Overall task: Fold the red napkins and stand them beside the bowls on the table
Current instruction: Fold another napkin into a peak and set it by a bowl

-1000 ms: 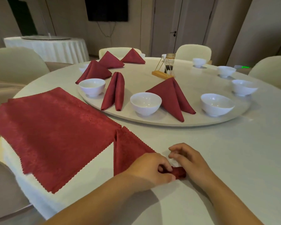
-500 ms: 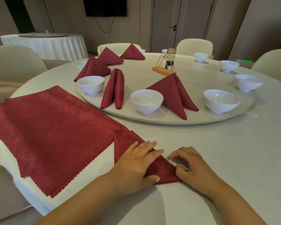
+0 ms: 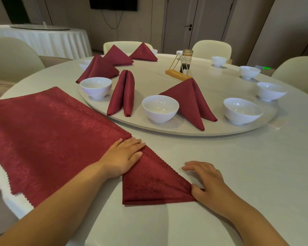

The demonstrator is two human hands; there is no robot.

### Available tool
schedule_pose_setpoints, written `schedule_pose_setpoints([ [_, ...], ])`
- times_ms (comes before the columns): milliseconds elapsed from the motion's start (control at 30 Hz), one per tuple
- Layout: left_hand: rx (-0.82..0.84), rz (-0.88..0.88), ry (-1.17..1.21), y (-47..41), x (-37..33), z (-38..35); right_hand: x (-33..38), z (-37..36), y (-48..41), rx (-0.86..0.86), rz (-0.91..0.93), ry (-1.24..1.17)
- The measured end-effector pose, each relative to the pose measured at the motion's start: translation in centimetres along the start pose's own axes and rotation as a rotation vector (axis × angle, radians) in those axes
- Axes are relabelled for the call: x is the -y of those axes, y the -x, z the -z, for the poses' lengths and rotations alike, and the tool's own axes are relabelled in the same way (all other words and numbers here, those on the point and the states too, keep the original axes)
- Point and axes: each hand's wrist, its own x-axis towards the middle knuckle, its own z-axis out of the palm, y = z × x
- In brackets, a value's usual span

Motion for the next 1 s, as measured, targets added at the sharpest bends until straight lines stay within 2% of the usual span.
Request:
schedule_pose_setpoints([
  [167, -0.089, 0.003, 0.065, 0.0, 0.0, -0.7, 1.1, 1.5, -0.4, 0.099, -0.043, 0.109],
  [267, -0.177, -0.024, 0.133, 0.2, 0.7, -0.8, 3.5, 2.1, -1.6, -0.002, -0.081, 0.154],
  [333, -0.238, -0.048, 0.183, 0.3, 1.0, -1.0, 6.1, 1.4, -2.8, -0.065, -0.012, 0.18],
  [467, -0.318, -0.077, 0.249, 0.3, 1.1, -1.2, 9.9, -2.6, -4.6, -0.032, 0.063, 0.182],
  [533, -0.319, -0.074, 0.238, 0.4, 1.1, -1.1, 10.1, -5.0, -4.6, -0.019, 0.014, 0.237],
  [600, -0.296, -0.06, 0.193, 0.4, 1.0, -1.0, 9.0, -6.3, -4.3, -0.079, 0.017, 0.4],
  [667, -0.281, -0.043, 0.163, 0.3, 0.9, -0.9, 9.4, -5.5, -4.0, -0.084, -0.066, 0.406],
  [700, -0.278, -0.036, 0.158, 0.3, 0.9, -1.0, 9.2, -5.1, -3.6, -0.015, -0.094, 0.412],
  [733, -0.275, -0.032, 0.158, 0.3, 1.0, -1.0, 8.6, -5.3, -3.2, -0.109, -0.01, 0.412],
  [800, -0.268, -0.032, 0.156, 0.2, 1.1, -1.2, 7.6, -4.6, -1.9, -0.005, -0.094, 0.351],
  [833, -0.264, -0.034, 0.157, 0.2, 1.1, -1.2, 6.8, -4.6, -1.5, -0.021, -0.077, 0.361],
  [867, -0.255, -0.04, 0.16, 0.2, 1.2, -1.2, 6.2, -4.1, -1.3, -0.051, -0.053, 0.471],
  [900, -0.246, -0.043, 0.165, 0.2, 1.1, -1.1, 5.9, -4.0, -1.0, -0.023, -0.116, 0.489],
  [933, -0.238, -0.046, 0.168, 0.3, 1.1, -1.1, 5.7, -3.9, -0.6, -0.066, -0.124, 0.472],
  [1000, -0.247, -0.054, 0.155, 0.3, 1.0, -1.2, 4.8, -3.9, 0.1, -0.042, -0.092, 0.451],
])
